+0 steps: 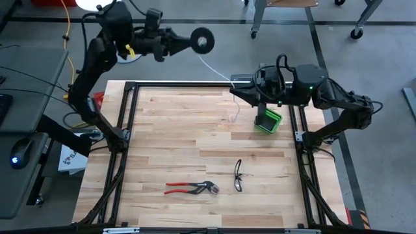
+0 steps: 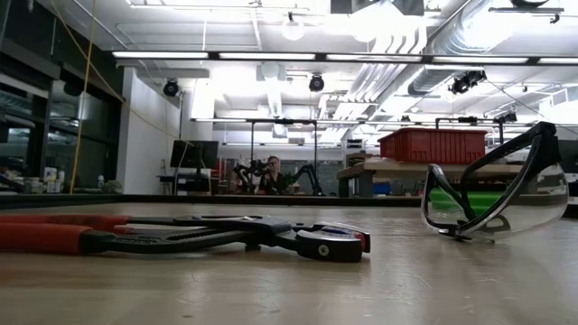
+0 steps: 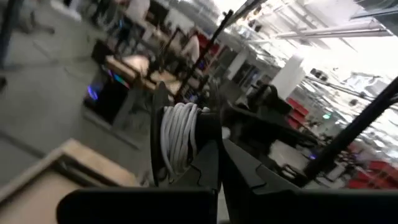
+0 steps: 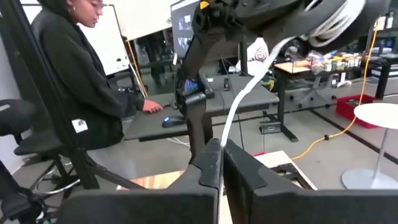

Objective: Coil cords
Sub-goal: Coil the wire into the spool

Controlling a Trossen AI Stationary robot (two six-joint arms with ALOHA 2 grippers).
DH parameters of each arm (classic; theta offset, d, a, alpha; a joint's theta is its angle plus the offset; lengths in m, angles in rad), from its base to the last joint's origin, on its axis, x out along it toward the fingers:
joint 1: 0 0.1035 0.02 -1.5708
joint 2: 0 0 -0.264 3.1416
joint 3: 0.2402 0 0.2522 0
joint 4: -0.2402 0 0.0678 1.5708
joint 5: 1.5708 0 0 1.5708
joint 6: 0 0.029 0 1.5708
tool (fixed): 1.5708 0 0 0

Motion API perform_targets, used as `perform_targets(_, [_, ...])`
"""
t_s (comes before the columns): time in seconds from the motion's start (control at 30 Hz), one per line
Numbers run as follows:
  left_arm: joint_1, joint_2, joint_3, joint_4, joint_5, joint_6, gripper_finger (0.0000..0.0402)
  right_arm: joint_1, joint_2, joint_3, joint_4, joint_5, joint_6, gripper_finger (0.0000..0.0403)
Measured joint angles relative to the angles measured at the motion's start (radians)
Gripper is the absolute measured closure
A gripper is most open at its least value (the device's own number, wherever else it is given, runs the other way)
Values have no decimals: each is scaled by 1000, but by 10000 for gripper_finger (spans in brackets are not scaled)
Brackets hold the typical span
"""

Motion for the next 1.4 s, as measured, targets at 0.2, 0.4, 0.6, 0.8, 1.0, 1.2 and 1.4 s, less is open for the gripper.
perform_targets(0.2, [-2, -30, 0, -110, 78, -112, 401, -14, -35, 0, -33, -1, -4, 403])
perform_targets(0.4, [-19, -38, 0, -235, 150, -192, 401, -19, -61, 0, -35, 11, -23, 403])
perform_targets(0.6, [-89, 7, 0, -243, 277, -252, 402, -61, -55, 0, 5, -14, -30, 403])
perform_targets(0.8, [-172, 88, 0, -212, 347, -257, 402, -105, -15, 0, 112, -136, -40, 403])
perform_targets(1.0, [-232, 165, 0, 48, 439, -361, 402, -146, 25, -1, 159, -240, -30, 403])
perform_targets(1.2, [-251, 237, 0, 461, 492, -539, 402, -170, 43, -1, 212, -341, -31, 403])
perform_targets(1.4, [-249, 306, 0, 869, 428, -670, 401, -176, 51, 0, 249, -383, -31, 403])
